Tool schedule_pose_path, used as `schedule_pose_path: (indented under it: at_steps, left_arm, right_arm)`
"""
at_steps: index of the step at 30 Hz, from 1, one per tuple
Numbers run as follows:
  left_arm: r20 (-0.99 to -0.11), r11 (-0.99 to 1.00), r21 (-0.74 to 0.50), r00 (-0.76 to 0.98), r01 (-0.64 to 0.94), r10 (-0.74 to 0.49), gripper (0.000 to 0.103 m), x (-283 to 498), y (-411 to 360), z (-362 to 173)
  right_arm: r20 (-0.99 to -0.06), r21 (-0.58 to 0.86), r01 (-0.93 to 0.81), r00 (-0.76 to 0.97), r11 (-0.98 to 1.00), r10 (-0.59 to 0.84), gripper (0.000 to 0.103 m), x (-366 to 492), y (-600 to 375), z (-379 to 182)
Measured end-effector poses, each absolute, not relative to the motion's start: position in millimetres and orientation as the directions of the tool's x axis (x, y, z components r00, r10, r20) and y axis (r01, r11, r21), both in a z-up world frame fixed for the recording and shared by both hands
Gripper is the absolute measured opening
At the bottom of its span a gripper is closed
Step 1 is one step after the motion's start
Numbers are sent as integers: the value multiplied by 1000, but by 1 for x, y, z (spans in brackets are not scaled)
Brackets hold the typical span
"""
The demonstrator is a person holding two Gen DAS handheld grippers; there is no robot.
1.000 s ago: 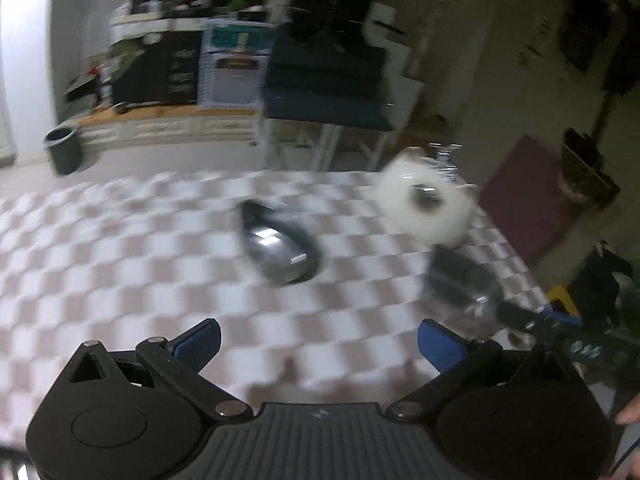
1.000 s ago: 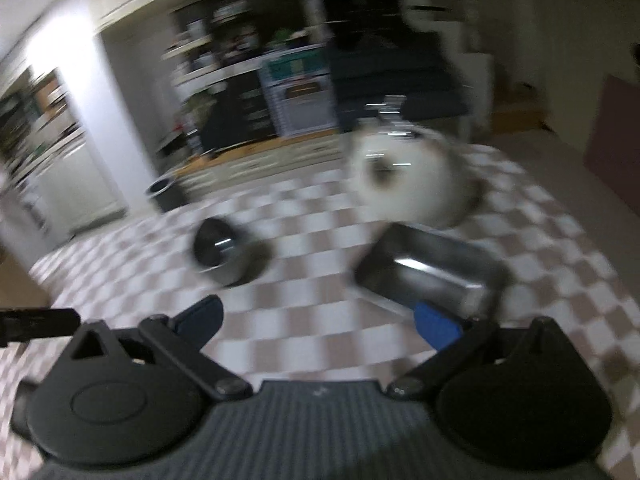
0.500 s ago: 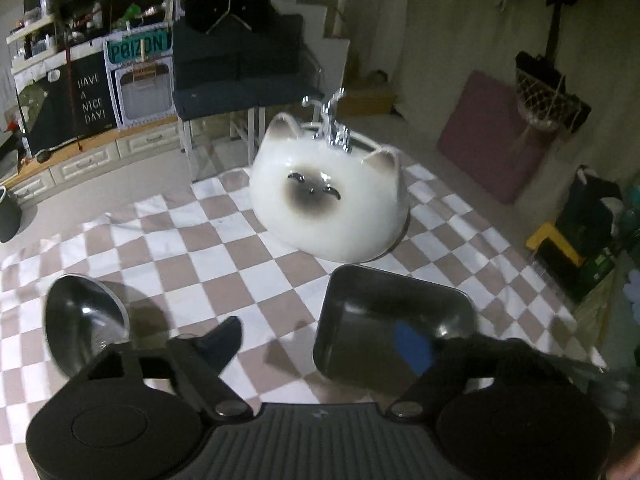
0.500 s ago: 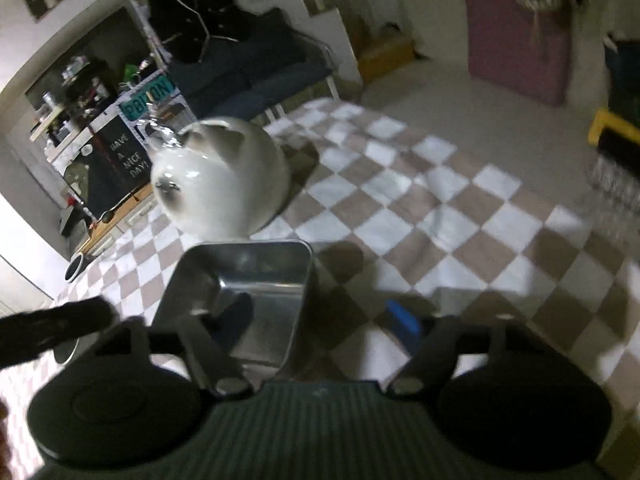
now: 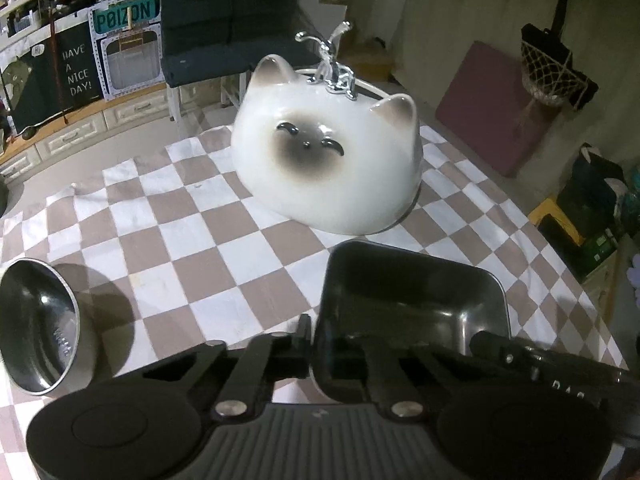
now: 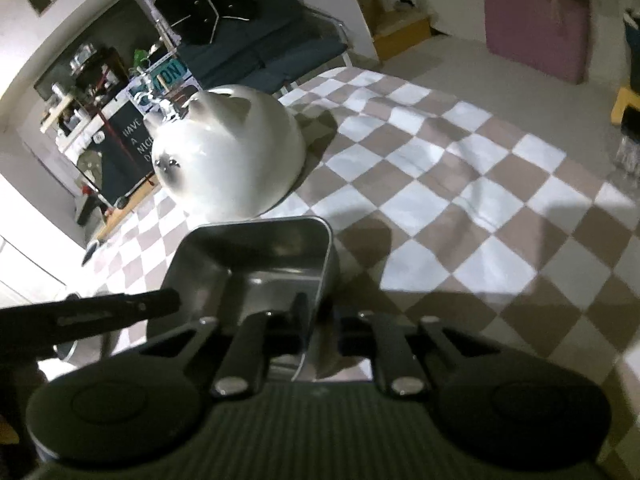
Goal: Organize plates and bowls
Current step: 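Close both tools on the rim of a second steel rectangular pan, then lift the second steel pan with both tools and carry it away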
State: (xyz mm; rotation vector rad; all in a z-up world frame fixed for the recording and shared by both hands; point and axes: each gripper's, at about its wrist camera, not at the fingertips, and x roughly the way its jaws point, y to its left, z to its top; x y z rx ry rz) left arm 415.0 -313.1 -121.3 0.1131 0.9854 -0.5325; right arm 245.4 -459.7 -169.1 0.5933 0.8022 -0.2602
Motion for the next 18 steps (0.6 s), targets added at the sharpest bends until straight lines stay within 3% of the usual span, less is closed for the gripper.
schedule_pose_path:
  at_steps: [18]
  left_arm:
    - [-731, 897, -143, 566, 419, -381, 3, 331, -210, -27]
  right_arm:
    - [-628, 440, 258, 773, 860, 90, 13, 204, -398, -91]
